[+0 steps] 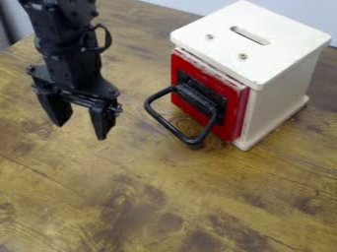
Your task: Close the drawer
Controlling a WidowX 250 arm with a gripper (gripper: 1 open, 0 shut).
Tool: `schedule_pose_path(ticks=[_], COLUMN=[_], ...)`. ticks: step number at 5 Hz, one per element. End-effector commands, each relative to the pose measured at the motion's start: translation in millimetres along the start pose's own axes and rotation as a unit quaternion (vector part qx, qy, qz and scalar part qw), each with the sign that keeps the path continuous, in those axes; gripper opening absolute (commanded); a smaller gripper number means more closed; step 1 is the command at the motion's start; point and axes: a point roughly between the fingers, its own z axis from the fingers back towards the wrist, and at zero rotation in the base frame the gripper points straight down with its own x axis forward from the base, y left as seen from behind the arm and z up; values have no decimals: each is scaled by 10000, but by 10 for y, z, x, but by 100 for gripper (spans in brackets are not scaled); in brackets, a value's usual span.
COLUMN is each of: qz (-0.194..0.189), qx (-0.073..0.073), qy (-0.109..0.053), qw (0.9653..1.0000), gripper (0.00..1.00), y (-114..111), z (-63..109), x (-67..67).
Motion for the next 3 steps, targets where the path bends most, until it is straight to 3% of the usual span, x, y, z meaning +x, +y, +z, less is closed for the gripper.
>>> schedule_pose_path(ticks=[1,3], qz=[-222,-750], qx=[-7,-101], qy=[-249,-472], qw=[9994,9960], gripper=[100,100], y=[-49,-186], z=[205,402], x=[106,99])
